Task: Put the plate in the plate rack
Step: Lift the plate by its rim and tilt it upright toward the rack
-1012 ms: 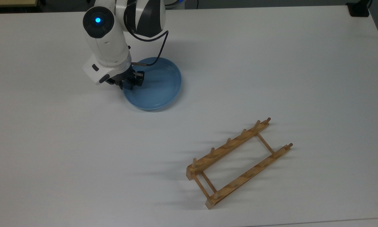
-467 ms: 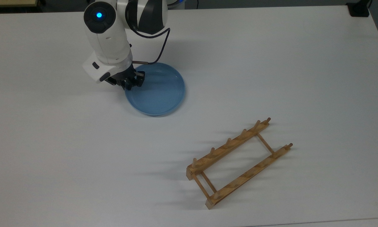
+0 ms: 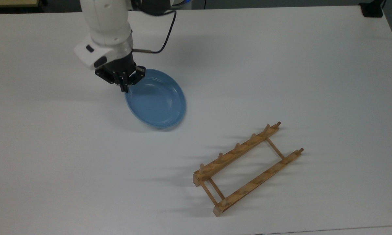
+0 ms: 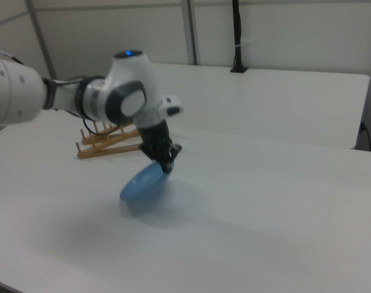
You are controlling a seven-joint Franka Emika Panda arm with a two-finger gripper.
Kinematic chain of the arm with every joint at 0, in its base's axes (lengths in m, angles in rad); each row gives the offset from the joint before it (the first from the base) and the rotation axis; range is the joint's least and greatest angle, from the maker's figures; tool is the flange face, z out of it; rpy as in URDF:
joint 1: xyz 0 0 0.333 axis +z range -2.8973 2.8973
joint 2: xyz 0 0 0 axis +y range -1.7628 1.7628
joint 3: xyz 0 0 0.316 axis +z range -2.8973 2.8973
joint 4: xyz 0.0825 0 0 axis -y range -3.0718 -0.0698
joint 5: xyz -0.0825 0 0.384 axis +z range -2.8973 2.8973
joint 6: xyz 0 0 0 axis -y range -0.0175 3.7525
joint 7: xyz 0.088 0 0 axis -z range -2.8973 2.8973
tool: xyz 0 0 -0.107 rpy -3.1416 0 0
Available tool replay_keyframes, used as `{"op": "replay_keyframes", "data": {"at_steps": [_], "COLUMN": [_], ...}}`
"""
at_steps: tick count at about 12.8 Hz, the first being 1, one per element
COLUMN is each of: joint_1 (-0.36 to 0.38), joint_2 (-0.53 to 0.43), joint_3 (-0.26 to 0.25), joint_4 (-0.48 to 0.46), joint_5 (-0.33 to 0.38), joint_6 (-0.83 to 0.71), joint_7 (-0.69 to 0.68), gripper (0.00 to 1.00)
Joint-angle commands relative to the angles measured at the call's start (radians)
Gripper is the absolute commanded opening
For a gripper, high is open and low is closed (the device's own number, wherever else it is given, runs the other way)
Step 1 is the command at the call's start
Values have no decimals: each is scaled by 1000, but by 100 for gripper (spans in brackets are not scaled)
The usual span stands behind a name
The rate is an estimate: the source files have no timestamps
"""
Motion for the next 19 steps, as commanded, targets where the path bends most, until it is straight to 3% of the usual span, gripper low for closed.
{"op": "replay_keyframes", "data": {"at_steps": [1, 6, 8, 11, 14, 17, 19], "joint_1": [47, 61, 81, 139, 188, 202, 243], "joint_2": [-97, -117, -111, -111, -99, -57, -21], "joint_3": [11, 83, 127, 154, 186, 262, 276], "joint_4": [52, 147, 198, 204, 202, 201, 198], "joint_5": [-64, -151, -252, -384, -591, -859, -1033], "joint_6": [8, 17, 22, 60, 74, 79, 76], "joint_7": [107, 265, 415, 605, 863, 1157, 1343], "gripper": [0, 0, 0, 0, 0, 0, 0]}}
